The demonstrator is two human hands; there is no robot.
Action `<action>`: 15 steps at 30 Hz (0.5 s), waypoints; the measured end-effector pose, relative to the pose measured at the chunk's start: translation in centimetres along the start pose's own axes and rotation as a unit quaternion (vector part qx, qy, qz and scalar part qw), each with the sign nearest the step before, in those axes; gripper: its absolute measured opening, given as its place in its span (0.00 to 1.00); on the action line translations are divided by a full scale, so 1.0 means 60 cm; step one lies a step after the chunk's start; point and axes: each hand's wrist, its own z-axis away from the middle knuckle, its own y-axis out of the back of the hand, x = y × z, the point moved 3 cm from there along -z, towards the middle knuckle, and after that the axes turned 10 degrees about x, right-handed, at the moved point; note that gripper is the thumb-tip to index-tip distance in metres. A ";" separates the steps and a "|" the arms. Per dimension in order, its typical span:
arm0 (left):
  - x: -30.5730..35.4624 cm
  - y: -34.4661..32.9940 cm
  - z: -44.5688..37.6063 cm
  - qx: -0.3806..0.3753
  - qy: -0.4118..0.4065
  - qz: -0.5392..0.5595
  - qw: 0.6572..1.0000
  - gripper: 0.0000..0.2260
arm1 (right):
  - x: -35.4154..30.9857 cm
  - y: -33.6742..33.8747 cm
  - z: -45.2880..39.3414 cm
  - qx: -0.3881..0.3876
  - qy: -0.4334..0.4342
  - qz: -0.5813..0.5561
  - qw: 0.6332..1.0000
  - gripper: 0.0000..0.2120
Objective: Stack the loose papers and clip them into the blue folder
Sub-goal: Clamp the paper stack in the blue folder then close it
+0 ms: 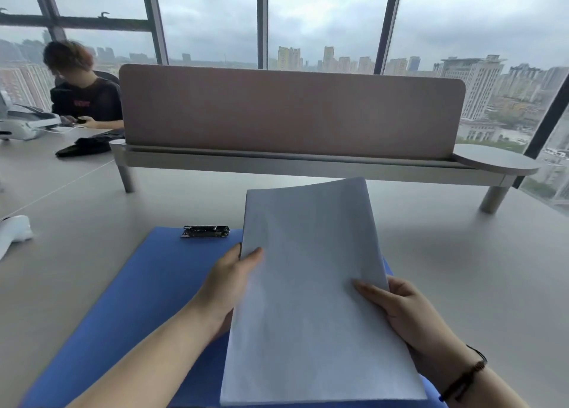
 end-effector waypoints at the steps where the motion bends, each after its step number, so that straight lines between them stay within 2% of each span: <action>1: -0.001 0.000 0.001 -0.008 -0.004 0.006 1.000 0.10 | -0.001 -0.001 0.001 -0.003 -0.002 -0.005 1.000 0.11; 6: -0.008 0.009 -0.005 -0.007 -0.065 -0.045 0.997 0.10 | -0.004 -0.003 0.005 -0.013 -0.037 -0.022 0.999 0.09; 11: -0.017 0.003 -0.011 -0.023 -0.101 -0.037 0.994 0.09 | -0.003 -0.003 0.001 -0.013 -0.057 -0.003 0.998 0.11; 15: -0.020 0.002 -0.010 -0.044 -0.051 0.010 0.998 0.09 | -0.002 0.002 -0.001 0.006 -0.060 0.024 0.998 0.09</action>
